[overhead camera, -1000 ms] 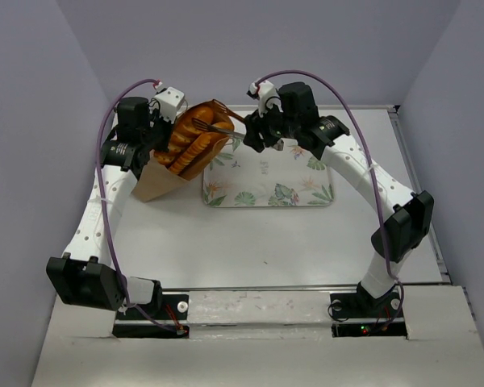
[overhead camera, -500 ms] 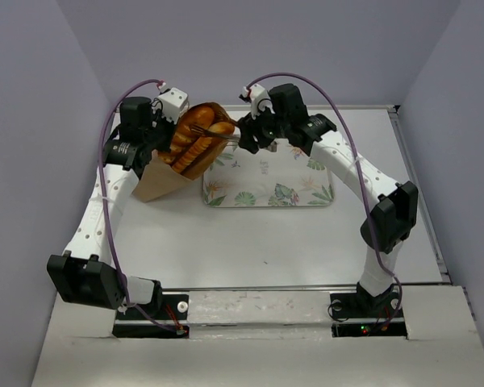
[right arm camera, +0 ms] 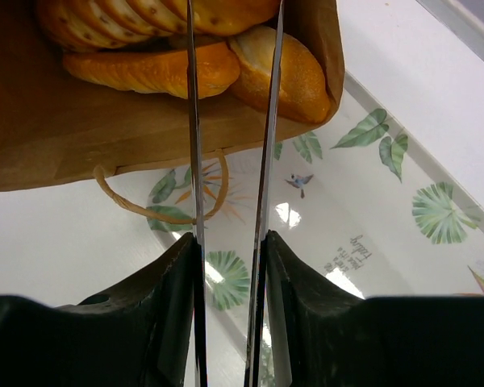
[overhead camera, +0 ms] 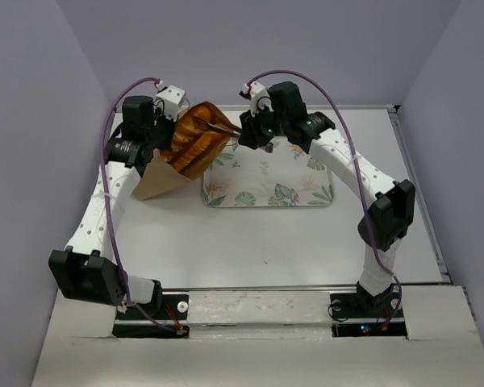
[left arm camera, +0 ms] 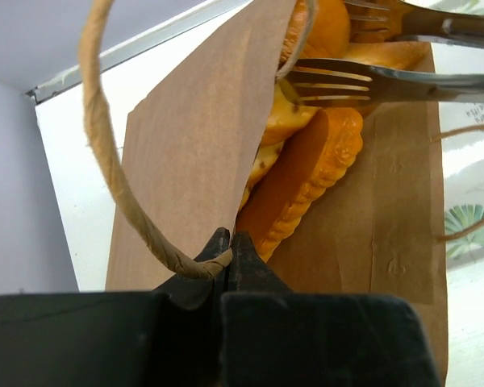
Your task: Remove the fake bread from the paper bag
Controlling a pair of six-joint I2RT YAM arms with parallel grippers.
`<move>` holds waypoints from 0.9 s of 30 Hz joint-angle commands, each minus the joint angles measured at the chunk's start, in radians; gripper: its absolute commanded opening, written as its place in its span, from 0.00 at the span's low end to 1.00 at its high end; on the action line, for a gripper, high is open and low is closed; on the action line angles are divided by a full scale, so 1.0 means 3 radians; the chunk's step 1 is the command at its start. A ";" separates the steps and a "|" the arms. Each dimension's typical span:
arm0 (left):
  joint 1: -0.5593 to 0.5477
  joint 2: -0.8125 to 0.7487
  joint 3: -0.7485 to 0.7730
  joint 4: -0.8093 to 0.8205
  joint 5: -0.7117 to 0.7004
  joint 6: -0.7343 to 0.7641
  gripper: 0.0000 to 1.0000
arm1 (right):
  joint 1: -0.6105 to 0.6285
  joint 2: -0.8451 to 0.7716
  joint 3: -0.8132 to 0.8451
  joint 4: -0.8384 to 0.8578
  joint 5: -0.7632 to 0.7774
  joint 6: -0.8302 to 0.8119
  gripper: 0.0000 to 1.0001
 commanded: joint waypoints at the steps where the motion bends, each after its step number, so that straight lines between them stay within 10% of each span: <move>1: -0.0024 0.0106 0.0147 0.0210 -0.0357 -0.0405 0.00 | 0.0038 -0.0295 0.0118 0.0184 -0.0228 0.0161 0.01; 12: -0.0014 0.0311 0.0295 0.0425 -0.1048 -0.0672 0.00 | -0.0033 -0.0837 -0.0215 0.0204 0.0161 0.0631 0.01; 27: -0.0009 0.0367 0.0408 0.0563 -0.0813 -0.0600 0.00 | -0.0172 -0.1078 -0.0598 0.0311 0.0018 0.0928 0.01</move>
